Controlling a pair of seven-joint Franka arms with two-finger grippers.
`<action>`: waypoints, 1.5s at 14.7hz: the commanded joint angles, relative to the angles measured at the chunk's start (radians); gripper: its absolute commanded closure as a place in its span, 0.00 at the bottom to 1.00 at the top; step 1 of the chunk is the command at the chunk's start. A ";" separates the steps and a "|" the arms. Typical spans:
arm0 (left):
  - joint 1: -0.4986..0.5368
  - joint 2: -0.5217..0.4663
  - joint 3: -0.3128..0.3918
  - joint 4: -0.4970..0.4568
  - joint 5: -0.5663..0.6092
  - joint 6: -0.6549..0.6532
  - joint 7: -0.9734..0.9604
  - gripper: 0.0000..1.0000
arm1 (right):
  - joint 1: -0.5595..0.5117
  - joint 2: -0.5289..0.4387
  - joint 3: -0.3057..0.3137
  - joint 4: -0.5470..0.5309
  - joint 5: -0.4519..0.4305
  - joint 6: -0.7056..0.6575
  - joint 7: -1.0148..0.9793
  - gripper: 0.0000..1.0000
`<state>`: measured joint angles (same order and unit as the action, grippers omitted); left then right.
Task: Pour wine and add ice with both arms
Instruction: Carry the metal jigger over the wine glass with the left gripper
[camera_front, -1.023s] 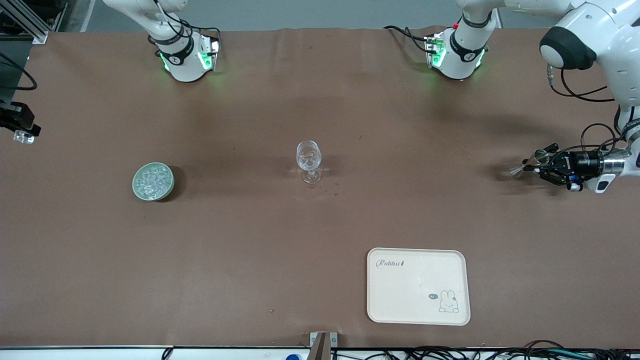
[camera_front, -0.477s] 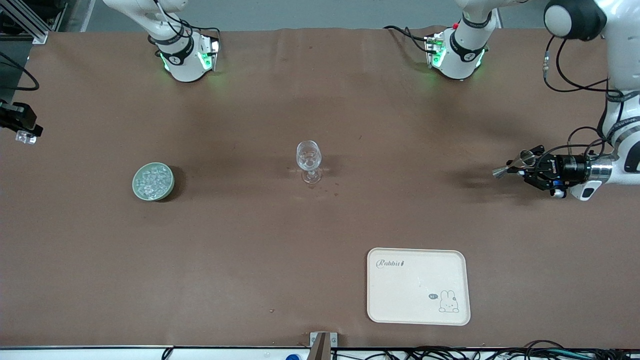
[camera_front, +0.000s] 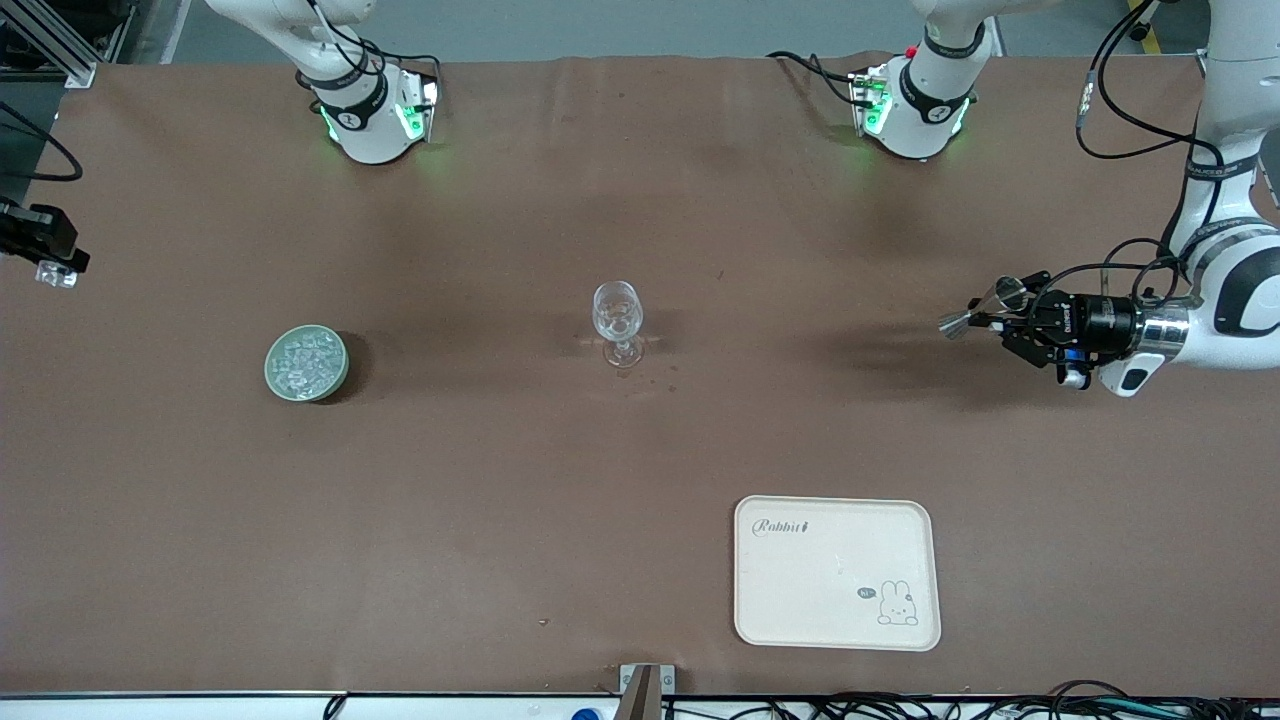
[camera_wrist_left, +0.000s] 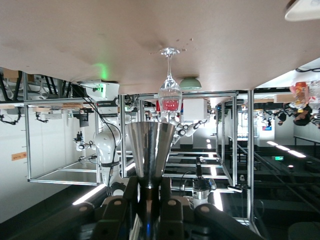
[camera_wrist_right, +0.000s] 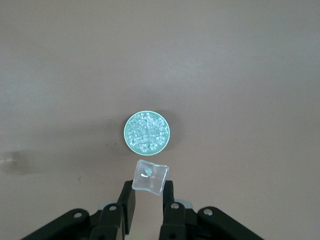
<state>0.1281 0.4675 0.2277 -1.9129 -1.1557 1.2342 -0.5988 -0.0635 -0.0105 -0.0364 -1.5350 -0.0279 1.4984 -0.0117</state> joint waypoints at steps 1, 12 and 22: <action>0.004 -0.072 -0.086 -0.015 0.033 0.069 -0.042 1.00 | -0.002 -0.006 0.004 -0.007 0.005 -0.004 0.009 1.00; -0.001 -0.158 -0.511 -0.025 0.060 0.441 -0.409 1.00 | -0.001 -0.006 0.004 -0.007 0.006 -0.004 0.009 1.00; -0.036 -0.113 -0.815 -0.023 0.088 0.824 -0.530 0.99 | -0.001 -0.006 0.004 -0.008 0.006 -0.004 0.009 1.00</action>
<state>0.0988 0.3496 -0.5601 -1.9367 -1.0841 2.0212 -1.1000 -0.0620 -0.0104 -0.0360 -1.5361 -0.0278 1.4982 -0.0116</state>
